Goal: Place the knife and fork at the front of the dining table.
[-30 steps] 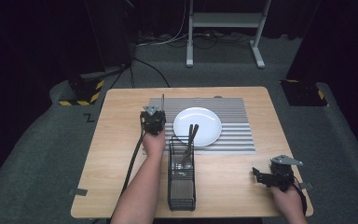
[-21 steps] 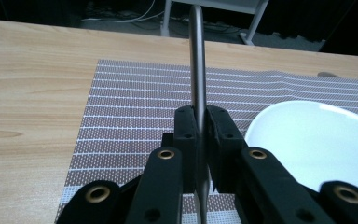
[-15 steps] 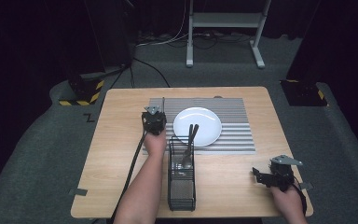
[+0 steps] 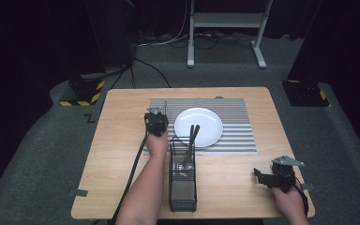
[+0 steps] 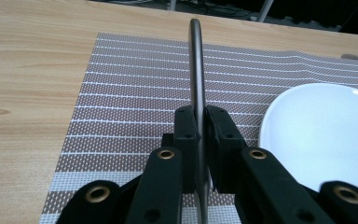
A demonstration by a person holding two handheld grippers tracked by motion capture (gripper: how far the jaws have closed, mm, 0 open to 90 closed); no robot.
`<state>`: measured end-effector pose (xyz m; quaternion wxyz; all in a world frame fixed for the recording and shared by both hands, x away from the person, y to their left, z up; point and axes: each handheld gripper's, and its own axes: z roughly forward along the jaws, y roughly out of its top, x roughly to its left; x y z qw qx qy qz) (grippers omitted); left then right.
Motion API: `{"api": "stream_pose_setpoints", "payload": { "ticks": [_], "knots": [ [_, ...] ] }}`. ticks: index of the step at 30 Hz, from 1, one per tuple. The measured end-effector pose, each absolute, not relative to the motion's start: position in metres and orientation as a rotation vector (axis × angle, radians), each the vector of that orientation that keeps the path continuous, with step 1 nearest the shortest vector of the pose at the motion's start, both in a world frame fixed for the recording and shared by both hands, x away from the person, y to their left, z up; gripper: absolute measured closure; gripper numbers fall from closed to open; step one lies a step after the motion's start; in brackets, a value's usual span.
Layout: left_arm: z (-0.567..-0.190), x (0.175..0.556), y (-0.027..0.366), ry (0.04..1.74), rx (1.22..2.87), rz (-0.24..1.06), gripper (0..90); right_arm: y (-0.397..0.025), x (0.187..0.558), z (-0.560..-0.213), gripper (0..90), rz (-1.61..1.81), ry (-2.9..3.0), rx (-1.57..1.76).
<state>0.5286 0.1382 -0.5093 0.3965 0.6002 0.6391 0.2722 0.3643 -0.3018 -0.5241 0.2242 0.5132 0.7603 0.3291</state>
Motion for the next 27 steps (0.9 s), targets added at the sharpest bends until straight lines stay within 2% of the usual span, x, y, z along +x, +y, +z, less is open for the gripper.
{"api": "stream_pose_setpoints", "payload": {
  "ticks": [12,20,27],
  "knots": [
    [-0.509,0.534,0.143,1.67,1.526,0.647,81.7,-0.302,0.364,-0.524,13.3,0.908,2.098,1.416],
    [-0.503,0.531,0.144,1.641,1.549,0.693,69.4,-0.302,0.364,-0.524,13.3,0.909,2.103,1.41],
    [-0.502,0.518,0.154,1.629,1.557,0.723,67.0,-0.302,0.364,-0.524,13.3,0.909,2.103,1.41]
  ]
}}
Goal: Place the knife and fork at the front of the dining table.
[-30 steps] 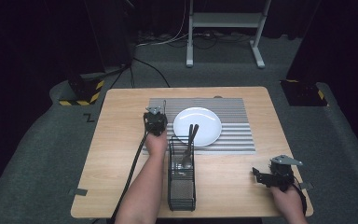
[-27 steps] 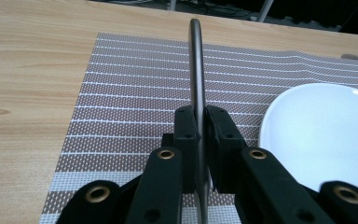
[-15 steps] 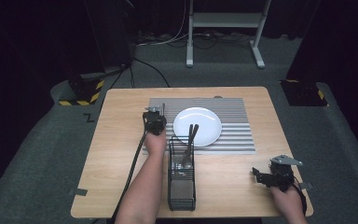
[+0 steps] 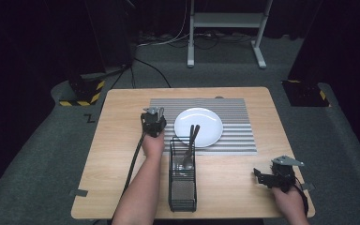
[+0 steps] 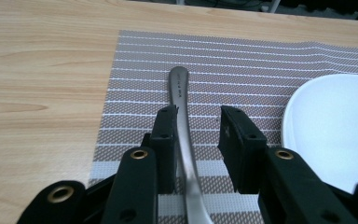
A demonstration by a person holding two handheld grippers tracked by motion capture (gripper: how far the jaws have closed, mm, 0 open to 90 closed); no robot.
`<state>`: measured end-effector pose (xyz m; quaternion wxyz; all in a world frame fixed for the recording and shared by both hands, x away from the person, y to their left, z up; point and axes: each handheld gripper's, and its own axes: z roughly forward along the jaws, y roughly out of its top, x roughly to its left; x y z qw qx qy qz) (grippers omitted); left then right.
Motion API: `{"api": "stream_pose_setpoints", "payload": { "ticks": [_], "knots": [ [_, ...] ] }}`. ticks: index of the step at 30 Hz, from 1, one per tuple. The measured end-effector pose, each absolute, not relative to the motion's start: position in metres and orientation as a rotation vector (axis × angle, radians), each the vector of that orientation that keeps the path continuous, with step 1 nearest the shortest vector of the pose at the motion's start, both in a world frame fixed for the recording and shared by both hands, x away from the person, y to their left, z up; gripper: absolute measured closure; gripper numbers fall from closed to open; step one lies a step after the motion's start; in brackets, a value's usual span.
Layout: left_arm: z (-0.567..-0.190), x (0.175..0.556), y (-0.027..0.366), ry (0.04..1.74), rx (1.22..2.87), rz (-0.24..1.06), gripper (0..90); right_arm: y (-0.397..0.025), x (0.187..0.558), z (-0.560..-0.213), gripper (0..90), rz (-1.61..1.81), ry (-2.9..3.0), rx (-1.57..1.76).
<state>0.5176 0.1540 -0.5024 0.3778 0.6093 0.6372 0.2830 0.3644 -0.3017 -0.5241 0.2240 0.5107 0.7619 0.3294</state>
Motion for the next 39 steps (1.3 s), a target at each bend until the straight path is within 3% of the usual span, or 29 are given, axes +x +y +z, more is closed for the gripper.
{"api": "stream_pose_setpoints", "payload": {
  "ticks": [22,31,39],
  "knots": [
    [-0.515,0.405,0.22,1.568,1.702,0.823,40.3,-0.302,0.364,-0.524,13.4,0.908,2.104,1.406],
    [-0.525,0.366,0.241,1.624,1.801,0.793,25.5,-0.302,0.364,-0.524,14.2,0.908,2.097,1.414],
    [-0.528,0.347,0.243,1.608,1.823,0.782,20.6,-0.297,0.355,-0.519,15.5,0.984,2.074,1.349]
  ]
}}
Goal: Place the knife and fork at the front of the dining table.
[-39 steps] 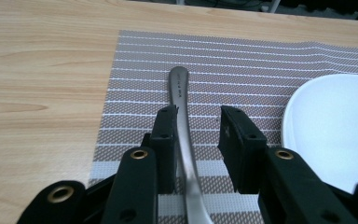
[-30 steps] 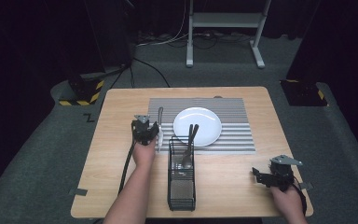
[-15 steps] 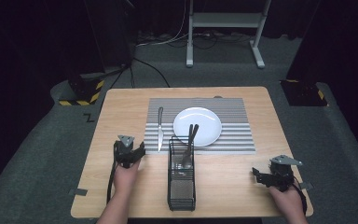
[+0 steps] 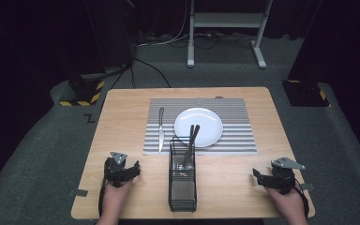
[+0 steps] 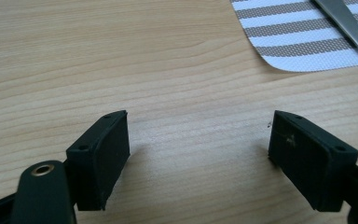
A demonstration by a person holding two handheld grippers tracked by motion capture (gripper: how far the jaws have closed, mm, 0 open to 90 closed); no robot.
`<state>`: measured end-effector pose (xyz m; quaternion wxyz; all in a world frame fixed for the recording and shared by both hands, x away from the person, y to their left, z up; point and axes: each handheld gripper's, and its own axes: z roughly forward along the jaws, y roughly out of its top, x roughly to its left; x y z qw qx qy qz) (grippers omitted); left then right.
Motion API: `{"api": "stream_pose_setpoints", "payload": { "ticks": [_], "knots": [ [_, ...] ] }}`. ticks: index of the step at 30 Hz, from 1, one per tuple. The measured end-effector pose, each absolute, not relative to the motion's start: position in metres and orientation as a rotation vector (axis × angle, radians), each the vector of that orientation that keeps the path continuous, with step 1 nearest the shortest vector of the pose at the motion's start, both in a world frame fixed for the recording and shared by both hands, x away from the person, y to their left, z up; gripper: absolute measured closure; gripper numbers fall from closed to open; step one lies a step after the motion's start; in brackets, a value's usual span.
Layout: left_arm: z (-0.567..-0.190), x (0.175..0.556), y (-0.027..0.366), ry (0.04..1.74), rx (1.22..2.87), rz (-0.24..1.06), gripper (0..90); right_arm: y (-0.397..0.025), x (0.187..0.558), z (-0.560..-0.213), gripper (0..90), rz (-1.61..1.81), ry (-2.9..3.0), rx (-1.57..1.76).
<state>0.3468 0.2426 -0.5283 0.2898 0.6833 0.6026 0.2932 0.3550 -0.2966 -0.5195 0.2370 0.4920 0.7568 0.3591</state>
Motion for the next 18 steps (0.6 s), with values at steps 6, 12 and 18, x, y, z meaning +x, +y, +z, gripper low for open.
{"api": "stream_pose_setpoints", "payload": {
  "ticks": [6,12,18],
  "knots": [
    [-0.529,0.345,0.239,1.61,1.819,0.702,14.0,-0.276,0.343,-0.503,15.4,1.145,2.049,1.231],
    [-0.529,0.345,0.239,1.608,1.819,0.703,15.1,-0.248,0.333,-0.476,13.8,1.298,1.983,1.146],
    [-0.529,0.345,0.239,1.602,1.827,0.701,15.1,-0.227,0.337,-0.454,14.0,1.41,1.979,1.109]
  ]
}}
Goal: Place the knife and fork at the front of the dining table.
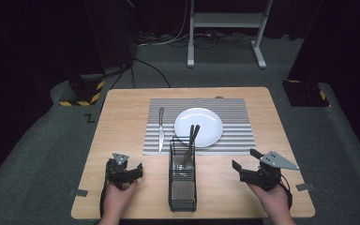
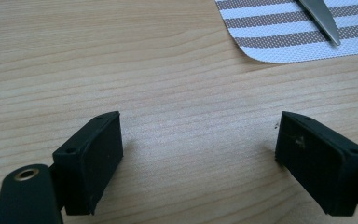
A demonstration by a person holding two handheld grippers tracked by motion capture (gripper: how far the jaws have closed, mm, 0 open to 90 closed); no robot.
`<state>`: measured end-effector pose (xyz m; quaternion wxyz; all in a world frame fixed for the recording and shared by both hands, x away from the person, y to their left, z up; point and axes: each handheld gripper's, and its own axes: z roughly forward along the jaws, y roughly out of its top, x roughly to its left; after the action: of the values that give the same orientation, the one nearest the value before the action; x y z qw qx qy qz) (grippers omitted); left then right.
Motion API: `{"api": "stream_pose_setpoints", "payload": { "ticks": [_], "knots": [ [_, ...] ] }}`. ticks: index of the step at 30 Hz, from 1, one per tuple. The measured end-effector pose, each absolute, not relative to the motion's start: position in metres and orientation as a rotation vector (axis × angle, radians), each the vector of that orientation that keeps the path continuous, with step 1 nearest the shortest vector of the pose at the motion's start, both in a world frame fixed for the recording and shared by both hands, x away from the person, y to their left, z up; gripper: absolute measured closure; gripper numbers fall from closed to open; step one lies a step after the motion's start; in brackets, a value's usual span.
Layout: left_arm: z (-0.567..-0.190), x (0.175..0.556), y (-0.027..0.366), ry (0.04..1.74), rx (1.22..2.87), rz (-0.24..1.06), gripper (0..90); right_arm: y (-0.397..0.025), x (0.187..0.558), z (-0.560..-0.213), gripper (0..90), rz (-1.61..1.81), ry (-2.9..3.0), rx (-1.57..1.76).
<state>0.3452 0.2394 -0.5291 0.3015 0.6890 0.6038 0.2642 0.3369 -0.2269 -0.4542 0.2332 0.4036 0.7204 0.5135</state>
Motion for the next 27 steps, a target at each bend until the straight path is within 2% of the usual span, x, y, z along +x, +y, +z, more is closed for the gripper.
{"api": "stream_pose_setpoints", "payload": {
  "ticks": [9,15,18,27],
  "knots": [
    [-0.529,0.346,0.24,1.586,1.835,0.686,14.7,-0.18,0.348,-0.432,17.5,1.472,1.921,1.028],
    [-0.529,0.346,0.241,1.582,1.839,0.682,14.4,-0.152,0.354,-0.42,32.4,1.529,1.843,0.955],
    [-0.529,0.346,0.241,1.58,1.84,0.681,14.3,-0.139,0.359,-0.415,44.0,1.563,1.826,0.929],
    [-0.529,0.346,0.241,1.579,1.842,0.683,14.3,-0.107,0.374,-0.41,62.1,1.596,1.806,0.899]
  ]
}}
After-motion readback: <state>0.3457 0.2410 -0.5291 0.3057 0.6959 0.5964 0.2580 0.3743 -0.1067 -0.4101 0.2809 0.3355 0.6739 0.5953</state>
